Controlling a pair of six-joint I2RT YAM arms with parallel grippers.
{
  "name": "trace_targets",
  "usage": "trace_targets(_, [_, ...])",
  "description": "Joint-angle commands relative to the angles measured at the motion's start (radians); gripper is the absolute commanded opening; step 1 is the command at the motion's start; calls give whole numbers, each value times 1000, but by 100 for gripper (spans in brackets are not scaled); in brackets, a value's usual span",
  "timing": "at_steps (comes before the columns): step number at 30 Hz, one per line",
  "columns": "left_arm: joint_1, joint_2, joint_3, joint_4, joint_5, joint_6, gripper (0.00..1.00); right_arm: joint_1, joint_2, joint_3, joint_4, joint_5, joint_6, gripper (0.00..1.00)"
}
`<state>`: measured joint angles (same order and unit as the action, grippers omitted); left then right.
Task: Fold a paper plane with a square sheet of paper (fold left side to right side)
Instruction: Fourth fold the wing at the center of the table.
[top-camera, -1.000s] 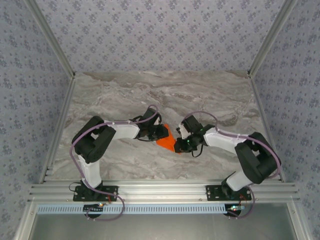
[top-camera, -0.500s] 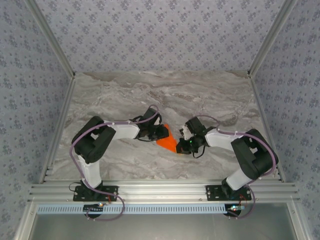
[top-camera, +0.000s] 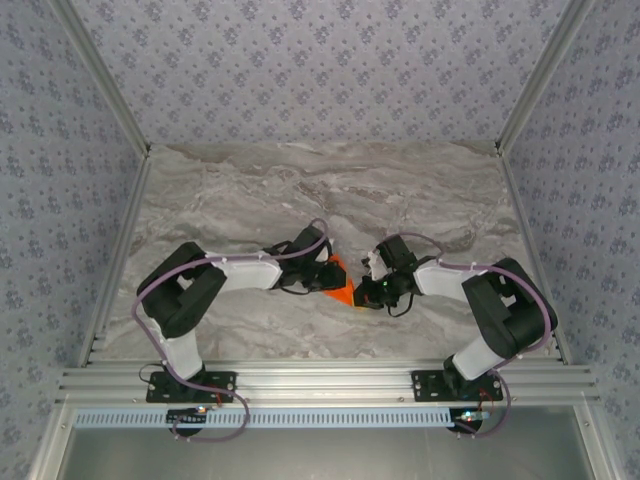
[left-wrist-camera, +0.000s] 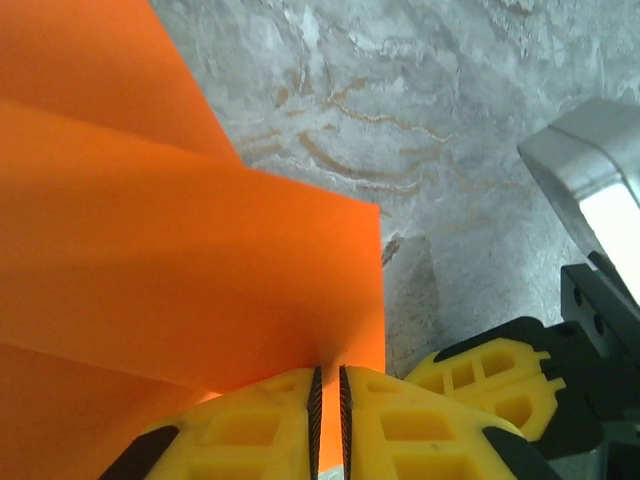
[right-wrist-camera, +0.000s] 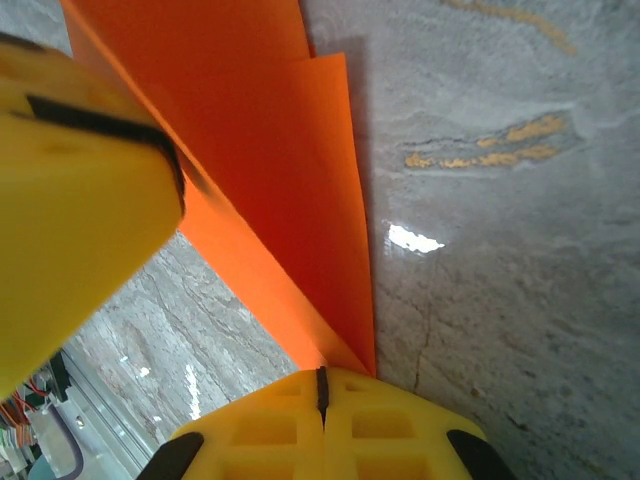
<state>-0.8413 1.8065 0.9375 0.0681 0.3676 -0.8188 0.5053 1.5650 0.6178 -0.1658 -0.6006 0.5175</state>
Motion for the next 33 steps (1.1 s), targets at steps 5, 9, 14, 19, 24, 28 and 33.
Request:
trace_targets(5, [-15, 1, -55, 163, 55, -22, 11, -13, 50, -49, -117, 159, 5, 0])
trace_targets(9, [-22, 10, -66, 212, 72, -28, 11, -11, 50, -46, -132, 175, 1, 0])
trace_targets(14, [-32, 21, -75, 215, 69, -26, 10, -8, 50, -43, -143, 188, 1, 0])
trace_targets(19, [-32, 34, -86, 212, 44, -21, 10, -7, 50, -36, -164, 204, -6, 0])
trace_targets(24, [-32, 53, -85, 202, 33, -7, 9, -6, 50, -30, -181, 219, -7, 0])
trace_targets(28, [-30, 66, -84, 188, 4, 3, 8, -1, 49, -24, -199, 236, -11, 0])
trace_targets(33, [-10, 66, -88, 155, -36, 22, 7, 3, 54, -20, -221, 251, -12, 0])
